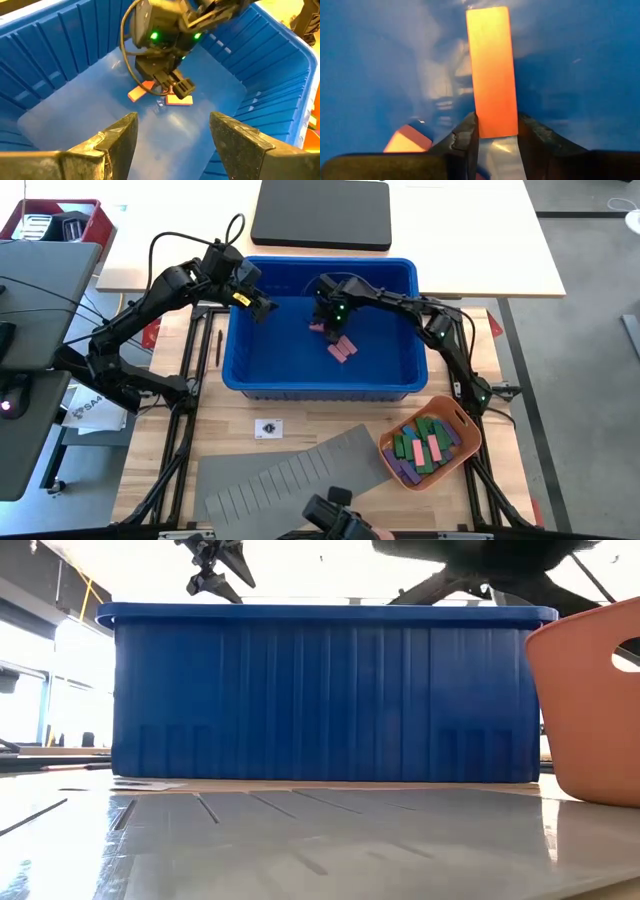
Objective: Sort blocks
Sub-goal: Put the pink block into the orange bin
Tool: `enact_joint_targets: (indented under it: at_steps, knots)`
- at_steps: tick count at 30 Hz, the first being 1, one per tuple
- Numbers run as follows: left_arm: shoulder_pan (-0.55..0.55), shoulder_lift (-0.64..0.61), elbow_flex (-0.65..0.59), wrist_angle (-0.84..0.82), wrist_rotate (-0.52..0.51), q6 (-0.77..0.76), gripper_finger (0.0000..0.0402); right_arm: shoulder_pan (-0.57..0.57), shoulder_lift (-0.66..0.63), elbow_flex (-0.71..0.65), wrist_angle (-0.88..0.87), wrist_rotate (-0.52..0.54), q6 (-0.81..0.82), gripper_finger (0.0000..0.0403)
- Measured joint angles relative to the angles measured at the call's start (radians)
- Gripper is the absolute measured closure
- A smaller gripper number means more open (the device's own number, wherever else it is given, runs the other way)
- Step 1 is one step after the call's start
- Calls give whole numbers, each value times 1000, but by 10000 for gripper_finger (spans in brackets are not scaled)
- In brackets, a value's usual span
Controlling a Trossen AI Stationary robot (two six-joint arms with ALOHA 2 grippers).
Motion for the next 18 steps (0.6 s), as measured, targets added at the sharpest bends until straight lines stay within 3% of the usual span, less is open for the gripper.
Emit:
enact_joint_targets:
  at_steps: [9,13,18]
  knots:
    - [2,0,0,0,-100,9,164,12,-28,310,-301,-26,50,307]
    - [8,0,0,2,-139,25,164,40,-224,172,-318,-171,74,307]
    - [29,0,0,29,-156,25,164,108,-506,-74,-350,-203,176,307]
